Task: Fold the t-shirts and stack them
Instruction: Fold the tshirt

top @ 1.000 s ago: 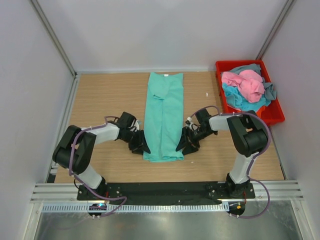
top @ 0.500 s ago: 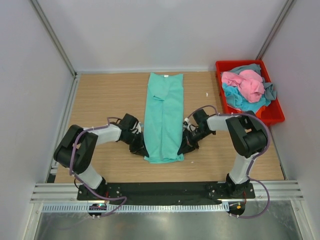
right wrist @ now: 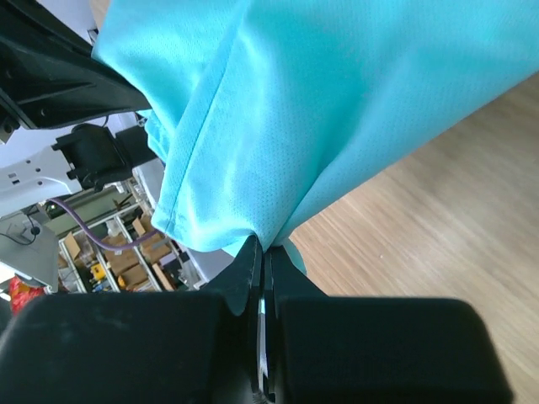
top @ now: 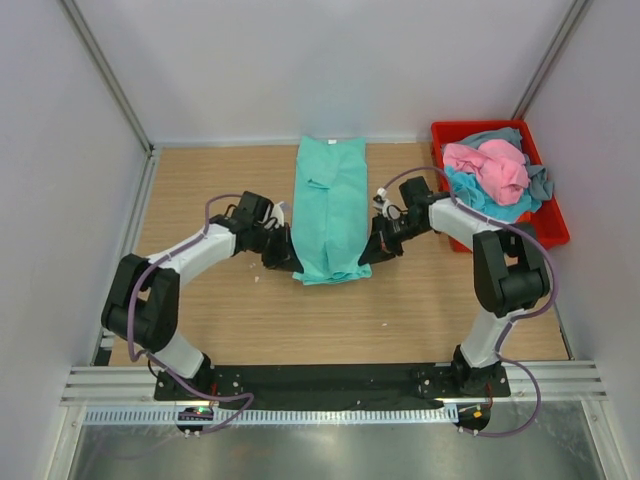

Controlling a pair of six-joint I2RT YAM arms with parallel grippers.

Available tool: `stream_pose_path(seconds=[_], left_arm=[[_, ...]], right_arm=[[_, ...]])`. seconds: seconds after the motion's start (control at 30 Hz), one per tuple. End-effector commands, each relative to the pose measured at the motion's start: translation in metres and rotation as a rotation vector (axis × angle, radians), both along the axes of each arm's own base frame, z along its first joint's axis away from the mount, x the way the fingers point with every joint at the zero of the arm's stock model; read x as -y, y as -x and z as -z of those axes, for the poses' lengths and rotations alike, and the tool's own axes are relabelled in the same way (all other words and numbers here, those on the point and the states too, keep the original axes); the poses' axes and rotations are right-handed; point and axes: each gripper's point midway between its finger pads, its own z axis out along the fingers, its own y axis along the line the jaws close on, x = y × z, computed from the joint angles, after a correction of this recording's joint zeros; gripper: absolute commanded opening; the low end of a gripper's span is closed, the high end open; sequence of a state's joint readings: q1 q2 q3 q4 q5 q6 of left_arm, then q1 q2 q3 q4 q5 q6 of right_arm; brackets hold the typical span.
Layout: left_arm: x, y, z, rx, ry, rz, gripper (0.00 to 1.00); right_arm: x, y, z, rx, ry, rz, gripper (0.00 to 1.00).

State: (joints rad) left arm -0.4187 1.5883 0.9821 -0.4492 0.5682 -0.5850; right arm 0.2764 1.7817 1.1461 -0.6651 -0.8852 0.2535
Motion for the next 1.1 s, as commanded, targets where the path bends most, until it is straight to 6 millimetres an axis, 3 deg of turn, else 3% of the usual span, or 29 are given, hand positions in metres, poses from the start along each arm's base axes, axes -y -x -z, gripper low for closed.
stream_pose_path(seconds=[0.0,0.27,0.53,0.57,0.63,0.67,0.7,0.77,0.83,0.87,1.07], left_arm=[[0.001,-0.026,-0.032,0.126,0.017,0.016,0.0],[0.002,-0.098,-0.06,0.295,0.027,-0.043,0.0],[-0.001,-0.172,-0.056,0.372,0.006,-0.111,0.0],[-0.002,-0.188,-0.053,0.387,0.003,-0.13,0.0],[-0.005,-0.204,-0.047,0.396,-0.009,-0.151,0.0],[-0.004,-0.216,-0.053,0.421,-0.001,-0.16,0.0],[-0.004,-0.224,-0.036,0.396,-0.012,-0.164,0.0],[0.0,-0.24,-0.037,0.409,-0.003,-0.174,0.0],[0.003,-0.249,-0.023,0.385,-0.003,-0.184,0.0],[0.005,-0.257,-0.029,0.403,0.006,-0.192,0.0],[0.011,-0.278,-0.018,0.402,0.027,-0.229,0.0]], right_arm=[[0.001,-0.023,-0.014,0.076,-0.008,-0.001,0.01],[0.0,-0.102,-0.044,0.268,0.003,0.056,0.01],[-0.007,-0.179,-0.066,0.414,-0.01,0.118,0.01],[-0.005,-0.187,-0.057,0.409,0.002,0.123,0.01],[-0.006,-0.199,-0.059,0.43,-0.003,0.132,0.01],[-0.005,-0.204,-0.052,0.421,-0.002,0.138,0.01],[-0.006,-0.207,-0.052,0.418,-0.008,0.15,0.01],[-0.005,-0.216,-0.047,0.417,-0.013,0.164,0.01],[-0.004,-0.222,-0.045,0.42,-0.008,0.177,0.02],[0.0,-0.226,-0.043,0.42,-0.004,0.187,0.01],[0.021,-0.251,-0.033,0.445,-0.011,0.268,0.02]])
